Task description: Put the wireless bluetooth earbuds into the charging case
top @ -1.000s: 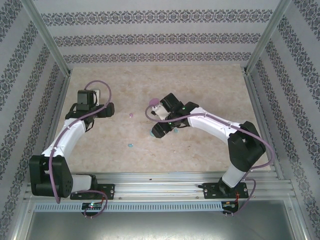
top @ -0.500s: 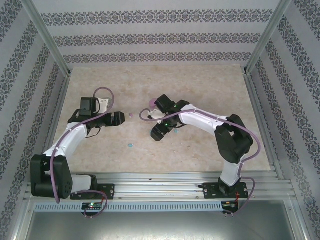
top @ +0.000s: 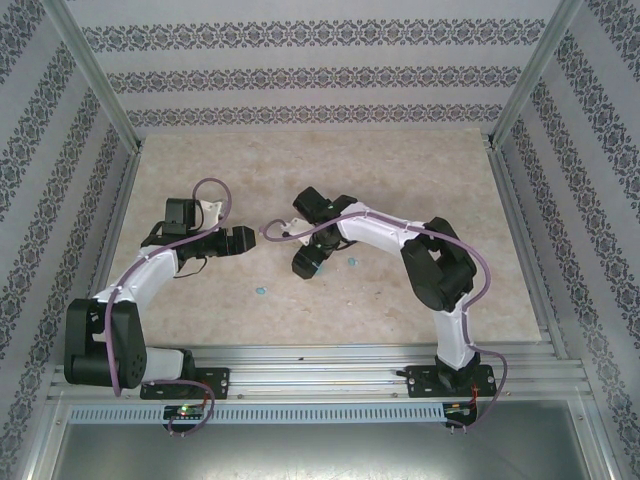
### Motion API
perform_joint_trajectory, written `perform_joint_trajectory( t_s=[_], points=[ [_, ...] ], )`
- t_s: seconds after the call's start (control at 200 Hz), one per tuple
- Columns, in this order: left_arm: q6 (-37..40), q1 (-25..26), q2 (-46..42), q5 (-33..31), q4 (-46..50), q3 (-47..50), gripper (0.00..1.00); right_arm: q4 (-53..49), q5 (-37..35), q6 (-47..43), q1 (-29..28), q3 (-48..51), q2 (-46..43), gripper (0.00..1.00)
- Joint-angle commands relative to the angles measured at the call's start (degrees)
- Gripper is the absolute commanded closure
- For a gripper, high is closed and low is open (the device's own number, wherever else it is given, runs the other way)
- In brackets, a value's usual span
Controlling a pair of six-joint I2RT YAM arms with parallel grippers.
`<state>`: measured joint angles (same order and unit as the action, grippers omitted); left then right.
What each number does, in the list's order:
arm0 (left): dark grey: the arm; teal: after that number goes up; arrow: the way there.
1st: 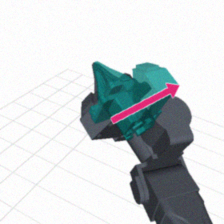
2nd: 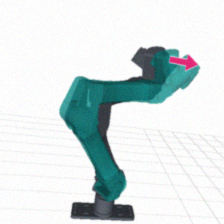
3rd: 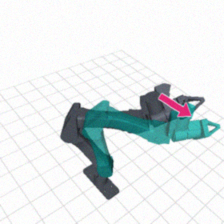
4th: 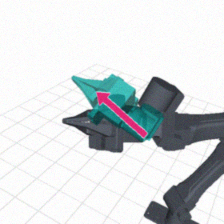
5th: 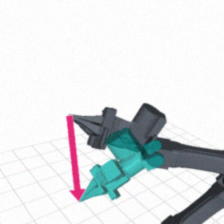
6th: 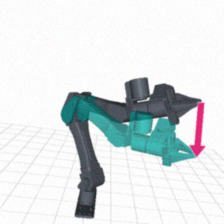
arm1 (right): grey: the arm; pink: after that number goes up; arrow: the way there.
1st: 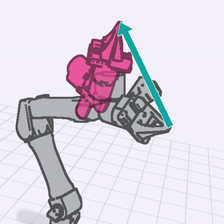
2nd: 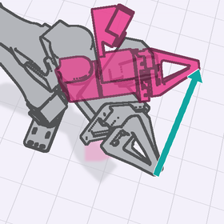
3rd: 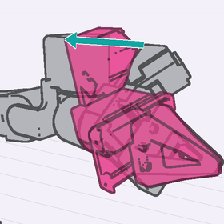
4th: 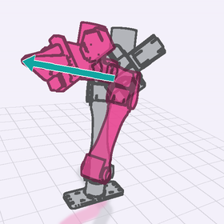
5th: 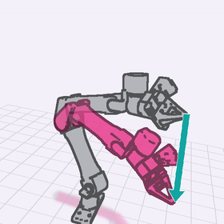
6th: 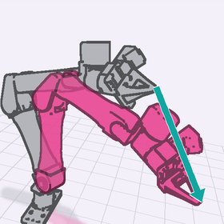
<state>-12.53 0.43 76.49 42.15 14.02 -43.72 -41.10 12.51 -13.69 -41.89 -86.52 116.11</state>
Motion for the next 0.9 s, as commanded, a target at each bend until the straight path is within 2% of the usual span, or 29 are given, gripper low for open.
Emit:
perform_joint_trajectory(
  t_s=[0.0, 0.22, 0.395, 0.61, 0.764, 0.894],
  points=[
    [-0.4, 0.7, 0.7, 2.7, -2.8, 0.3, 0.17, -2.8, 1.1, -3.3, -0.4, -1.3, 1.0, 0.16],
    [0.2, 0.7, 1.3, 3.2, -2.6, -0.1, 0.17, -2.9, 2.1, -5.3, -0.4, 0.3, 2.0, 0.15],
    [0.3, 0.7, 1.7, 3.4, -2.6, -0.2, 0.17, -1.8, 2.8, -6.4, -0.3, 1.1, 3.6, 0.18],
    [1.0, 0.7, 1.1, 3.9, -2.8, -0.4, 0.17, -1.5, 2.2, -8.3, -0.3, 2.1, 3.7, 0.31],
    [3.2, 0.7, -0.9, 4.7, -4.6, 0.5, 0.17, -1.3, 1.4, -10.1, -0.3, 3.4, 1.5, 0.51],
    [5.2, 0.7, -2.9, 5.6, -6.9, 1.1, 0.17, -0.4, 1.7, -10.7, 0.1, 4.7, -1.4, 0.58]
  ],
)
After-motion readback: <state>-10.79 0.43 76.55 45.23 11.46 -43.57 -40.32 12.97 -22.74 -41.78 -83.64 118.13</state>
